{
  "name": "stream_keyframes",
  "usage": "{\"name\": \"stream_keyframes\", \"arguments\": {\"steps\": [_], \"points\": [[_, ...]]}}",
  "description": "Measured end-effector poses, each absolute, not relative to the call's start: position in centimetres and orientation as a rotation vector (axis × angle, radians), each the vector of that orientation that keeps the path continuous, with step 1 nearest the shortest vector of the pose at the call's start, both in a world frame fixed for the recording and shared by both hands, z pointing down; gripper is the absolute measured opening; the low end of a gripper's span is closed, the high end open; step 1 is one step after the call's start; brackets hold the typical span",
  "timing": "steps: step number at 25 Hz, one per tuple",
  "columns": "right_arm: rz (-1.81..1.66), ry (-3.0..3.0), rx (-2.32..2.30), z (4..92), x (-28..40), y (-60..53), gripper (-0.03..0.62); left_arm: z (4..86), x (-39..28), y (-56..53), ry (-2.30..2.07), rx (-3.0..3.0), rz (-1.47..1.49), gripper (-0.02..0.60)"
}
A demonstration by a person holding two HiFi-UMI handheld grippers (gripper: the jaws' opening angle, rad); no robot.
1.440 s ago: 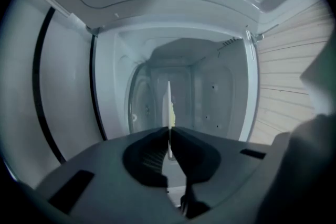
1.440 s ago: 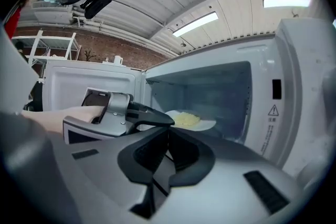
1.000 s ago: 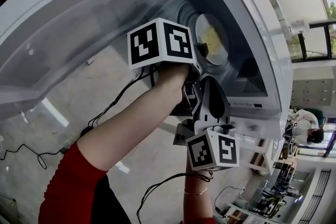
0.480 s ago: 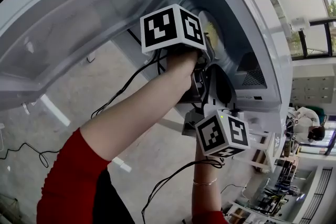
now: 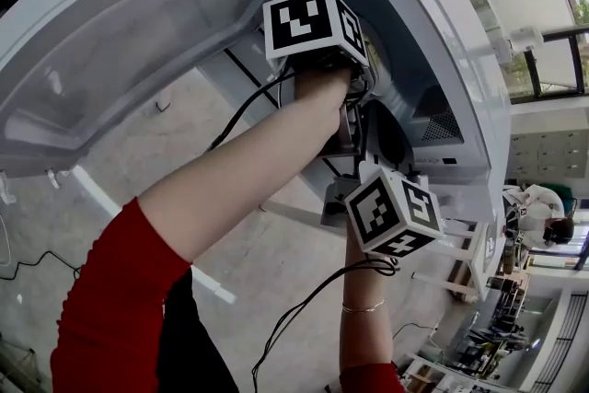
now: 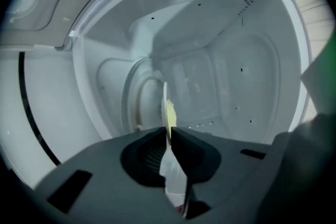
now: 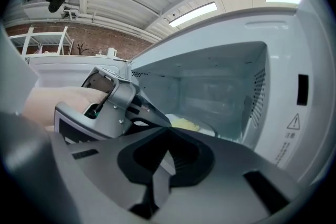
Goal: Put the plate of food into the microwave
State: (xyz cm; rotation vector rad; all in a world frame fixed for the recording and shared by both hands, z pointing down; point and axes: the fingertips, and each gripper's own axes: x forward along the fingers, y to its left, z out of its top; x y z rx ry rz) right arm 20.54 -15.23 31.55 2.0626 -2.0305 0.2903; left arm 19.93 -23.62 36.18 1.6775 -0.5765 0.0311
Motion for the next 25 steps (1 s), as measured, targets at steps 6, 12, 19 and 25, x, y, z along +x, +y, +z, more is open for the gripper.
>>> {"name": "stream_keyframes", "arguments": {"steps": [6,12,19,25], "points": [[0.318,-2.018,2.076,31.3,20.6,-16.0,0.014,35.8,20.4,-24.8,-0.602,1.701,0.097,0.060],[0.341,-2.010,2.057,31.4,21.0,-16.5,0.015,35.9,19.9,-26.6,-0.750,1.905,0.240,0.067],[0.359,-2.007,2.045,31.3,20.9,-16.7,0.014,35.8,19.7,-26.4,-0.779,2.002,0.326,0.088],[0.376,-2.003,2.051,31.5,21.0,-16.8,0.014,36.0,19.6,-26.5,-0.835,2.109,0.428,0.105]]}}
